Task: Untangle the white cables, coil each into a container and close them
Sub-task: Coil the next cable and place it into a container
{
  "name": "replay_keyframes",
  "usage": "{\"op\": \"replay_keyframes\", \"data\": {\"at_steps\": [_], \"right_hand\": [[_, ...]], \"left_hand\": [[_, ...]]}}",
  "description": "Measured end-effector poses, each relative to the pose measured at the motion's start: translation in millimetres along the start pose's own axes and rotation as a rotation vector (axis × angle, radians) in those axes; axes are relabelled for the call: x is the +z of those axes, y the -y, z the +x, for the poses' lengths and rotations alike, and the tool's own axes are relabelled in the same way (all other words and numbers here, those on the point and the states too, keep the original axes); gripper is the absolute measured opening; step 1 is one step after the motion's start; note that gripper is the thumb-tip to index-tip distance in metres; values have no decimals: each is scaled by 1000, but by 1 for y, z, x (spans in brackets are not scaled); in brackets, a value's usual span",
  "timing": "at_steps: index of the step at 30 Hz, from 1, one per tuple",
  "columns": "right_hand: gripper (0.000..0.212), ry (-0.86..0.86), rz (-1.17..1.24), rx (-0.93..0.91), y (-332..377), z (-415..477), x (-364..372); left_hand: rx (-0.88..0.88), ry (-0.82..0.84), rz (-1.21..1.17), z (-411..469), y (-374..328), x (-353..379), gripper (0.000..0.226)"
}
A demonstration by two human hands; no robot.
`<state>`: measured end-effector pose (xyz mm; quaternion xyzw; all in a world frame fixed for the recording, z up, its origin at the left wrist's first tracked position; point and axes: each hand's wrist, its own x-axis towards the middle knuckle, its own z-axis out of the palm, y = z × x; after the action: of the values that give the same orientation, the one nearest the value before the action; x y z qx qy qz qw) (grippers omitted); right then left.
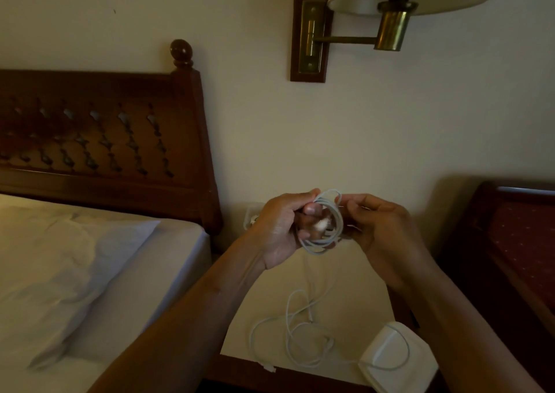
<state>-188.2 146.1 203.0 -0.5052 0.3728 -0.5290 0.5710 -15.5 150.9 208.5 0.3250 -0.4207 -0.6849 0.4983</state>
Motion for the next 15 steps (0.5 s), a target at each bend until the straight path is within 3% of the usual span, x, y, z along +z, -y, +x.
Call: {"op": "replay_keyframes", "data": {"at_steps": [4, 8, 11, 15], "right_hand": [[27, 60, -150, -88, 5, -8, 1], [51, 81, -325, -278, 4, -20, 7], [42, 126, -497, -380, 0, -24, 14], [27, -2, -560, -473, -6, -19, 17]], "left_hand": [[-24, -81, -8, 0, 2, -5, 46], [-14, -79, -49, 2, 1, -5, 43], [-7, -110, -8, 5, 2, -5, 52], [-6, -106, -14, 7, 6, -3, 50]]}}
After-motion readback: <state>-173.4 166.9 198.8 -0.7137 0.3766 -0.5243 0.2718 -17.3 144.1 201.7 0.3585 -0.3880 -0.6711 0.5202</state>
